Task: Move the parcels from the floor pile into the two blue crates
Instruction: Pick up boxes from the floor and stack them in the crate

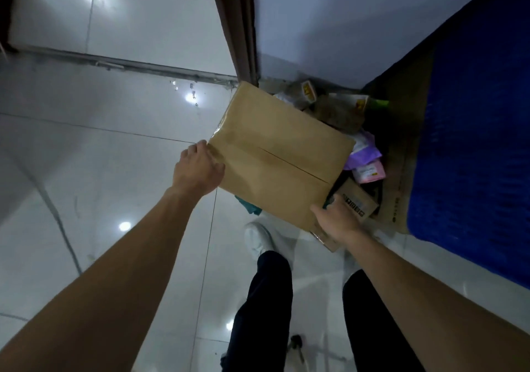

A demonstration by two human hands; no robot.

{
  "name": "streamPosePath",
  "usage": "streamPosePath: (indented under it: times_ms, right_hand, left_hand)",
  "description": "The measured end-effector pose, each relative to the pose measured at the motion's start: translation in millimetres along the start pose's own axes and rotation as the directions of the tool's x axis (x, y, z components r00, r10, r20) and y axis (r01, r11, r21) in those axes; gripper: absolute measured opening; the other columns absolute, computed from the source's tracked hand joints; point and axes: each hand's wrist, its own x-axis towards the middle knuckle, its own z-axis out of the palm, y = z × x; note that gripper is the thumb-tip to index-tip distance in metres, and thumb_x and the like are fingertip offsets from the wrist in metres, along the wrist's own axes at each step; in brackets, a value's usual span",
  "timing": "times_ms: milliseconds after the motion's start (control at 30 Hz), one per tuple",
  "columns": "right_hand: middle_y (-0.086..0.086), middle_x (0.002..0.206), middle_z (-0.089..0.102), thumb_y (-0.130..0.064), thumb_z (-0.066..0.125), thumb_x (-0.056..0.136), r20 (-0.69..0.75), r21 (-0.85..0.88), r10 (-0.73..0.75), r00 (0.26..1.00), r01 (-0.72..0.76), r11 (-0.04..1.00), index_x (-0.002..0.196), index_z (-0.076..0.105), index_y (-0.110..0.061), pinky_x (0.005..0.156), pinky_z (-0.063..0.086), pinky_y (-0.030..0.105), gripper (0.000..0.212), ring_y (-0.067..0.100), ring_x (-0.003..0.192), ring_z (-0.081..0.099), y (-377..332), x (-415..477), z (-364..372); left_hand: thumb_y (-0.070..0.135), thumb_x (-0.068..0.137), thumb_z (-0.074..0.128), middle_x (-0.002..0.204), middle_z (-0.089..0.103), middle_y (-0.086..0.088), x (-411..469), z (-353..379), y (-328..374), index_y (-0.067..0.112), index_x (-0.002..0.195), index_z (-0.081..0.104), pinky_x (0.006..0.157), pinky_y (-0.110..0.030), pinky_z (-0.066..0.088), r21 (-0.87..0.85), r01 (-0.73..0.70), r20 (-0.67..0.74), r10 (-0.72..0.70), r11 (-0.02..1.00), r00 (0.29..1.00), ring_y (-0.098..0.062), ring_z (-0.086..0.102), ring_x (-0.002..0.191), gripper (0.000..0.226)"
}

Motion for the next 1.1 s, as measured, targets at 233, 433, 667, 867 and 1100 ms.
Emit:
streamPosePath:
  times_ms: [233,433,667,867,1100]
  right_hand:
    - [0.004,0.123,0.064,-0.068,0.054,0.067,0.097,0.239,0.089,0.991,-0.110,0.965,0.131,0.056,-0.024,0.096,0.049,0.042,0.078,0.028,0.109,0.061,9,27,13]
    - [0.000,0.133,0.059,-0.060,0.057,0.084,0.127,0.372,0.079,0.989,-0.121,0.920,0.141,0.049,-0.027,0.096,0.045,0.038,0.067,0.022,0.115,0.057,10,18,11]
    - [-0.003,0.128,0.057,-0.040,0.055,0.094,0.091,0.469,0.002,0.996,-0.044,0.882,0.140,0.047,-0.024,0.097,0.045,0.038,0.049,0.020,0.112,0.055,11,-15,-13]
    - [-0.005,0.122,0.060,-0.042,0.055,0.094,0.075,0.613,-0.070,0.995,0.009,0.790,0.136,0.047,-0.041,0.097,0.050,0.043,0.043,0.017,0.106,0.058,1,-66,-80]
    - [-0.004,0.137,0.047,-0.059,0.055,0.082,-0.013,0.533,-0.262,0.965,0.228,0.814,0.148,0.032,-0.045,0.100,0.048,0.046,0.072,0.023,0.118,0.051,-13,-156,-193]
  left_hand:
    - [0.043,0.088,0.058,0.123,0.057,-0.008,33,22,-6,0.010,0.139,0.040,0.081,-0.037,0.041,-0.235,0.139,0.126,-0.112,0.962,0.986,-0.031,0.054,0.104,0.064]
    - [0.046,0.090,0.058,0.125,0.059,-0.011,24,7,0,0.011,0.139,0.041,0.085,-0.040,0.045,-0.156,0.103,0.131,-0.083,0.982,0.988,-0.031,0.054,0.102,0.062]
    - [0.039,0.096,0.050,0.108,0.057,-0.003,-5,-39,26,0.015,0.140,0.043,0.077,-0.037,0.044,-0.122,0.036,0.056,-0.029,0.992,0.998,-0.025,0.055,0.091,0.051]
    - [0.043,0.096,0.049,0.101,0.059,-0.003,-61,-83,59,0.014,0.134,0.049,0.076,-0.037,0.046,-0.130,0.076,0.023,-0.074,0.989,0.997,-0.026,0.059,0.088,0.048]
    - [0.039,0.089,0.058,0.116,0.061,-0.007,-170,-138,103,0.015,0.133,0.054,0.086,-0.041,0.049,-0.448,0.171,-0.064,-0.222,0.878,0.973,-0.028,0.057,0.100,0.050]
